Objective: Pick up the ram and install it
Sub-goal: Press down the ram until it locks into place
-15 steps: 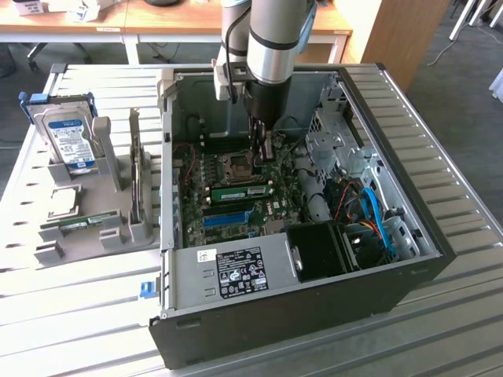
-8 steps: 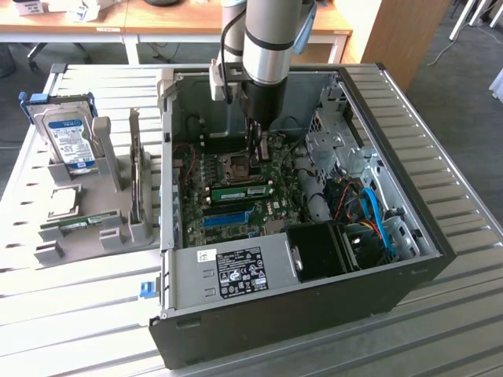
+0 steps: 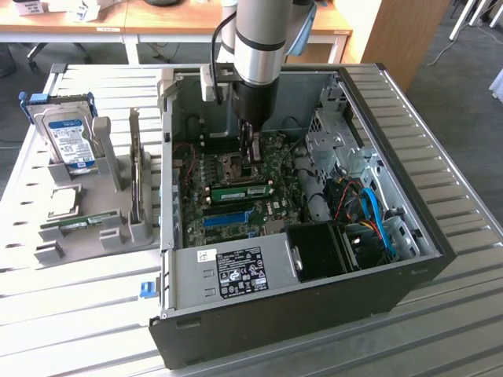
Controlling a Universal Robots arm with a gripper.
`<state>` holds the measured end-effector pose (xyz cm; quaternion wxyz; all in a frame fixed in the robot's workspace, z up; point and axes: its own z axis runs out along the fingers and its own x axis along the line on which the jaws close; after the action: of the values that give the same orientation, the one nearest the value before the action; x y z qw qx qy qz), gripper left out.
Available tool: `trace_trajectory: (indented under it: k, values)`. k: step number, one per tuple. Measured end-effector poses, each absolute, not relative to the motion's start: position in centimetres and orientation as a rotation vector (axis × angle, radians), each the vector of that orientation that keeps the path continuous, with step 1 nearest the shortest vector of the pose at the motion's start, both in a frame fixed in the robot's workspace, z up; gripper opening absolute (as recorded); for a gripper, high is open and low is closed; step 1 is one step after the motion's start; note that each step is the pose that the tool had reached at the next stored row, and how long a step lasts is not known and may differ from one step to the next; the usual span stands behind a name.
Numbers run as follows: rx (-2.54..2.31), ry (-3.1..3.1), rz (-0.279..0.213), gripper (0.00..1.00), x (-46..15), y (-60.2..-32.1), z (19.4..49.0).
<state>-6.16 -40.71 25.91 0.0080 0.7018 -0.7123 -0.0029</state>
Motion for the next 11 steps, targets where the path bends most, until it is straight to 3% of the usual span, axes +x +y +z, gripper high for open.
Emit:
trace_trajectory:
  k: [11]
  values:
    - [2.194,-2.226,-0.009,0.11,-7.4,-40.7,25.9]
